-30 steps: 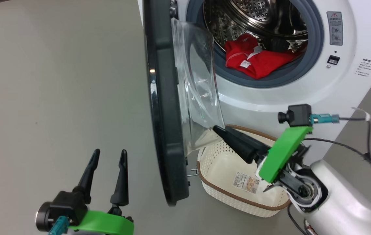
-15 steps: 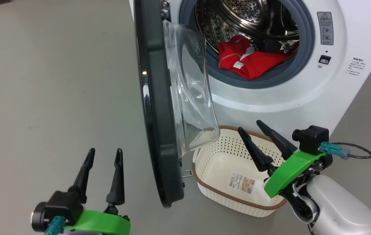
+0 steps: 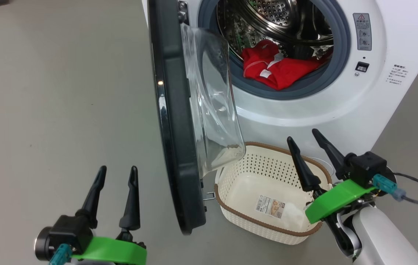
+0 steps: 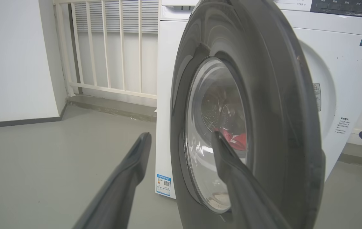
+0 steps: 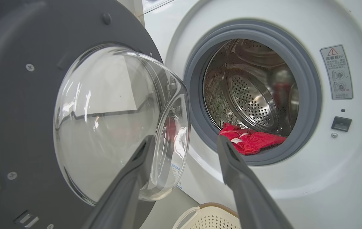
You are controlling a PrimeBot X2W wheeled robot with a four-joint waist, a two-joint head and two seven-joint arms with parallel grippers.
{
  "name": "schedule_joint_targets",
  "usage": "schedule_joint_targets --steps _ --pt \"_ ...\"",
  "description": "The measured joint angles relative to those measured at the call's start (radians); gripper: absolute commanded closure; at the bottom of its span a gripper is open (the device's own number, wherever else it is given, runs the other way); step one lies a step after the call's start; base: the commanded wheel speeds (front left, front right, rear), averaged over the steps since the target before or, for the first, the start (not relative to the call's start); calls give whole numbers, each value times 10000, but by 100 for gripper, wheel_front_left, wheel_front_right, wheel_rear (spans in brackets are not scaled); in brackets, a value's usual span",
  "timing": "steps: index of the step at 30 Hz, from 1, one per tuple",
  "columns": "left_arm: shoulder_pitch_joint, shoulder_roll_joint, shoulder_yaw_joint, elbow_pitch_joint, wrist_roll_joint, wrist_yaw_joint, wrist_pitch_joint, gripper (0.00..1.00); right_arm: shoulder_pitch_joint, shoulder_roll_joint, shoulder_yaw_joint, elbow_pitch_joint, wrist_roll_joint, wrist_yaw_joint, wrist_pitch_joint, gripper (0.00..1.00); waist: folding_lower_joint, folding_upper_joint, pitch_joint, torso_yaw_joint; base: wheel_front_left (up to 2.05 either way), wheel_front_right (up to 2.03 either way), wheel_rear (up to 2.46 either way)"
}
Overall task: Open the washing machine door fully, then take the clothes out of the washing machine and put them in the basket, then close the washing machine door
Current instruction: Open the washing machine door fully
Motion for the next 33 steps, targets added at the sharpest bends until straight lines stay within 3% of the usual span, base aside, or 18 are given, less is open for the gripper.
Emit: schedule_joint_targets --steps 8,33 --pt "5 -23 58 -134 50 -4 -2 0 850 435 -989 -966 -1344 0 -27 0 0 0 28 -28 0 0 0" --pt "35 -192 278 -88 171 -184 -40 0 1816 575 -1108 -1342 -1659 2 -27 0 0 0 -1 -113 0 0 0"
